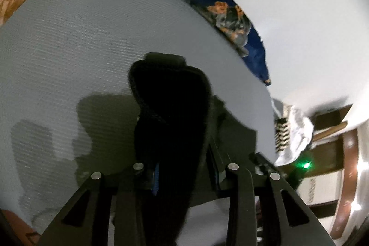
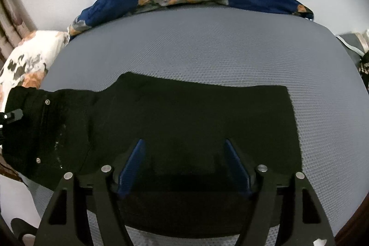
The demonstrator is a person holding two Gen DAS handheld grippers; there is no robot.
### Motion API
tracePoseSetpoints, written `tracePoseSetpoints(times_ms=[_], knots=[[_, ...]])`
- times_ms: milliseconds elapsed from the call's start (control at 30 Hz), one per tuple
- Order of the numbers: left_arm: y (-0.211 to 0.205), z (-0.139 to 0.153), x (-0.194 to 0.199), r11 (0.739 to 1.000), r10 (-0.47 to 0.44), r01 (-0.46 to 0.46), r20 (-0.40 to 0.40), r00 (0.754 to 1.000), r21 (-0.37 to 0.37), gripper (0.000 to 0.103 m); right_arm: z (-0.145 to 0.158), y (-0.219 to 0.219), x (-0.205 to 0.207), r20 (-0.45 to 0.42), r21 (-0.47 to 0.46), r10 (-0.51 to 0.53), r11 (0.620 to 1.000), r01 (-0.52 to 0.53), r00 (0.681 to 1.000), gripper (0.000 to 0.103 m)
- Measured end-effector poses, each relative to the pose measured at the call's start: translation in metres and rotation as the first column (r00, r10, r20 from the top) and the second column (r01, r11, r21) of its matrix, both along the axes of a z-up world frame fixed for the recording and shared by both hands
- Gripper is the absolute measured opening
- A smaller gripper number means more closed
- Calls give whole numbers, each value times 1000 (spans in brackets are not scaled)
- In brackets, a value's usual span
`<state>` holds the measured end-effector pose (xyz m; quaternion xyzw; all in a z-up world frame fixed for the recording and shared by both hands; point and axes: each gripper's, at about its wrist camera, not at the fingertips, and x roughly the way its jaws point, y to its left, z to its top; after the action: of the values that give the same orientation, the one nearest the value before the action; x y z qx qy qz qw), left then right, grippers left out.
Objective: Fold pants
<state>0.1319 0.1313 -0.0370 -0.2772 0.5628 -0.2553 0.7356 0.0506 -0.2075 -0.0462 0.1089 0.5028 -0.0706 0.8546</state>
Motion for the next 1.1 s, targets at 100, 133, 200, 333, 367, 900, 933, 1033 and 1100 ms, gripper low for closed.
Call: tracePoseSetpoints(times_ms=[100, 133, 200, 333, 367, 900, 933, 1033, 1100], knots=[[-20, 12, 2, 1000, -4, 4, 15, 1000, -21, 34, 0, -15, -5, 5, 20, -18, 1000, 18, 1000, 71], [-30, 16, 3, 1000, -7, 8, 24, 1000, -18, 32, 1, -21, -7, 8, 29, -24, 999, 24, 1000, 71], [-44, 21, 3, 1000, -15, 16, 37, 999, -4, 30, 3, -31, -10, 16, 37, -35, 999, 34, 999, 71], [-81, 27, 4, 998, -40, 38, 42, 998, 49, 26, 9, -54, -19, 40, 53, -70, 996, 68, 997, 71], [-90, 27, 5, 998, -48, 46, 37, 998, 50, 23, 10, -62, -22, 46, 62, -84, 995, 81, 995, 71], [-256, 41, 1, 971, -232, 230, 32, 972, 62, 17, 3, -152, -59, 67, 164, -247, 958, 233, 967, 71], [-268, 38, -1, 967, -248, 246, 27, 968, 72, 17, 3, -157, -61, 68, 170, -257, 955, 242, 964, 71], [-300, 26, -6, 951, -293, 290, 12, 956, 108, 17, 2, -166, -68, 69, 179, -271, 950, 256, 960, 71], [-320, 14, -11, 934, -326, 321, 7, 945, 153, 17, 0, -173, -71, 69, 187, -283, 946, 266, 957, 71]])
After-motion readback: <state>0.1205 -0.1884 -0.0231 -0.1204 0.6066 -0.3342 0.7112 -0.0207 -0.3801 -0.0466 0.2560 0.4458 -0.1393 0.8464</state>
